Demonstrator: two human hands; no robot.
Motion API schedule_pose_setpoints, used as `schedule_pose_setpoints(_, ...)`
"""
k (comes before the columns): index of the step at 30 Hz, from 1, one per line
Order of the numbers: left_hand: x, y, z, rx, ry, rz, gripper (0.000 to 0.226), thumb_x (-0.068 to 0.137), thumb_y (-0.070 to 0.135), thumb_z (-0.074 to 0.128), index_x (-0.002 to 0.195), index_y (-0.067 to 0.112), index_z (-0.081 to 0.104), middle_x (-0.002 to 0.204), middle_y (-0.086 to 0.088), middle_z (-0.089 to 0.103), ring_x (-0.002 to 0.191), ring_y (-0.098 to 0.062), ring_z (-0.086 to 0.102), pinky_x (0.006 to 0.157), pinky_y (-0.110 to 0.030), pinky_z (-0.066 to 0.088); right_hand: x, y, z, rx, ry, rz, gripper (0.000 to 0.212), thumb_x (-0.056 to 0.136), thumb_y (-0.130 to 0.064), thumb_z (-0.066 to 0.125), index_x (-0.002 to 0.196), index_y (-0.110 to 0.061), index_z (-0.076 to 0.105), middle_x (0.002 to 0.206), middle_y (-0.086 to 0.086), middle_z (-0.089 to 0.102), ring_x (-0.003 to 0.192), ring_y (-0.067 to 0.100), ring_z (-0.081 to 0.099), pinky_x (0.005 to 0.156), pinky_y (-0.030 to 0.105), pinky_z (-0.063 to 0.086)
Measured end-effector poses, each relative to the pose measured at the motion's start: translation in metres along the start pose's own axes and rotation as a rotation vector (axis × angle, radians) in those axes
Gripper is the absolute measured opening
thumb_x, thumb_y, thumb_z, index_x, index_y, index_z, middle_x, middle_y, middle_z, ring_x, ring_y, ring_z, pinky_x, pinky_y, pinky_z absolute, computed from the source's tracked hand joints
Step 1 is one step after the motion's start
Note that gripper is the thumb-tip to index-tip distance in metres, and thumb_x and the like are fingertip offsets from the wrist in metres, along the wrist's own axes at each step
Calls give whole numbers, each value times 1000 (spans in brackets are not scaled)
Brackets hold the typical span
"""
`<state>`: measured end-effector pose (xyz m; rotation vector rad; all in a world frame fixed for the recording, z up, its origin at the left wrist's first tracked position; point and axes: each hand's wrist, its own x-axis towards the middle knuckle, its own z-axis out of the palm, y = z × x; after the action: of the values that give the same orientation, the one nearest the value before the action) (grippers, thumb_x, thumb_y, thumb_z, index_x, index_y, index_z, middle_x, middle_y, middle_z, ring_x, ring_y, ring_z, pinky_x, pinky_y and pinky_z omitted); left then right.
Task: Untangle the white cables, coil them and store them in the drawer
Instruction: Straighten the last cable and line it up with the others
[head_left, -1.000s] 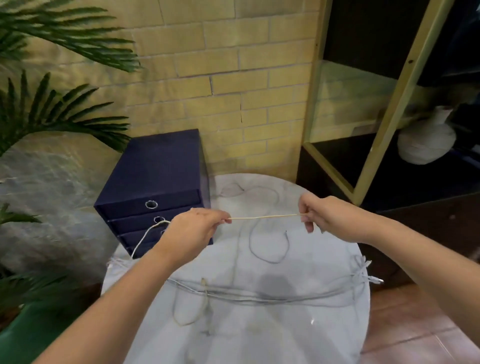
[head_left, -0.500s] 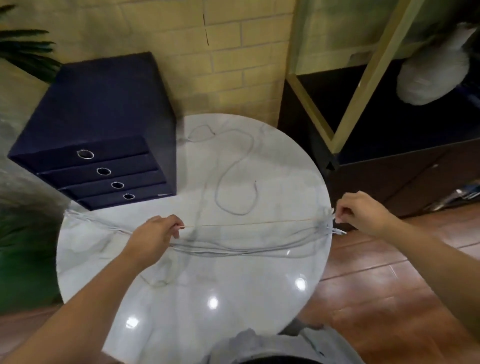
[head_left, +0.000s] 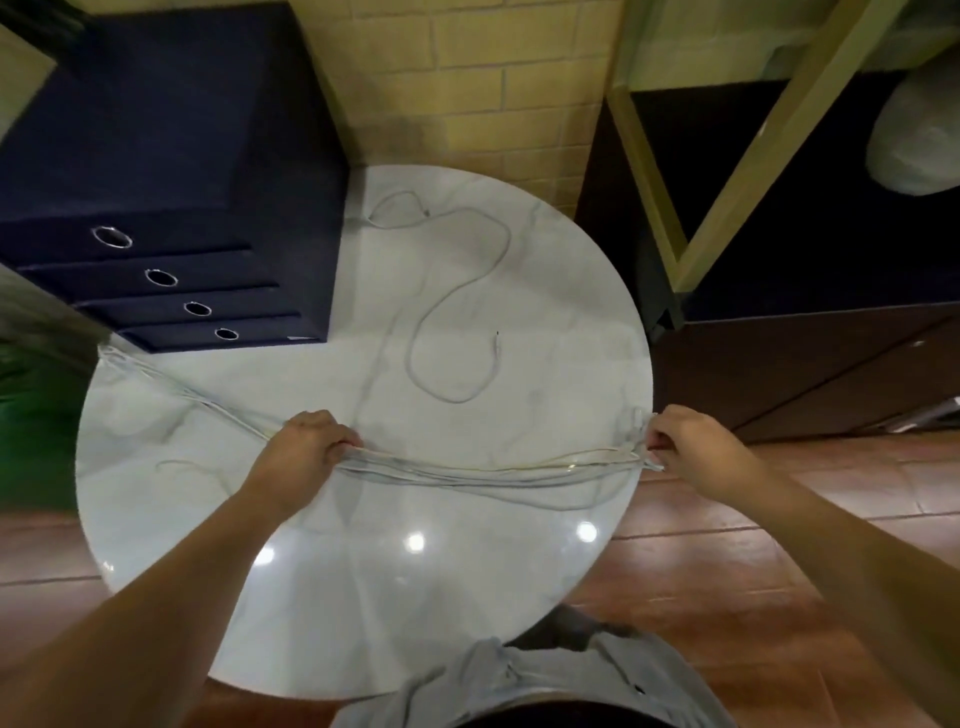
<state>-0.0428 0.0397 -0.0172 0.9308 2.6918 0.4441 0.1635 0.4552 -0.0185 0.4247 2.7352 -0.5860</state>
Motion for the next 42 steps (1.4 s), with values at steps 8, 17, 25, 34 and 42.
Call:
schedule_pose_setpoints(8,2,3,5,9,17,-28,15,90,11,63,96,17,75,85,-3,61,86,-26,55,73,-28,36,5,-34,-11,107,64,-137,12,79,-5,71,87,-13,65,87,-5,53,70,-2,46,63,8,33)
schedule_pose_setpoints(17,2,-4,9,-35,10,21,14,90,14,64,99,17,75,86,-4,62,88,-27,57,76,-28,41,43,-208,67,242,-94,-362,40,82,-21,70,119,-12,56,110,4,51,93,19,54,83,28,44)
schedule_pose_setpoints(25,1,-17,18,-86,-47,55,20,92,16,59,106,19,73,95,-4,63,98,-25,56,83,-36,47,72,-267,110,173,-34,-139,38,82,-23,70,112,-8,53,111,8,50,94,28,56,79,35,45)
schedule_pose_setpoints(34,-11,-67,-19,-137,-233,92,25,92,26,61,116,24,63,105,1,65,94,-17,60,79,-28,47,70,-276,119,135,35,-41,22,80,-19,70,94,-10,56,97,6,54,88,26,55,70,29,36)
schedule_pose_setpoints(42,-12,-148,-134,261,-134,40,33,94,54,46,97,29,68,96,9,66,84,-15,58,67,-31,47,70,-280,119,94,23,9,19,78,-20,71,87,-15,55,87,-2,46,83,21,49,67,26,31)
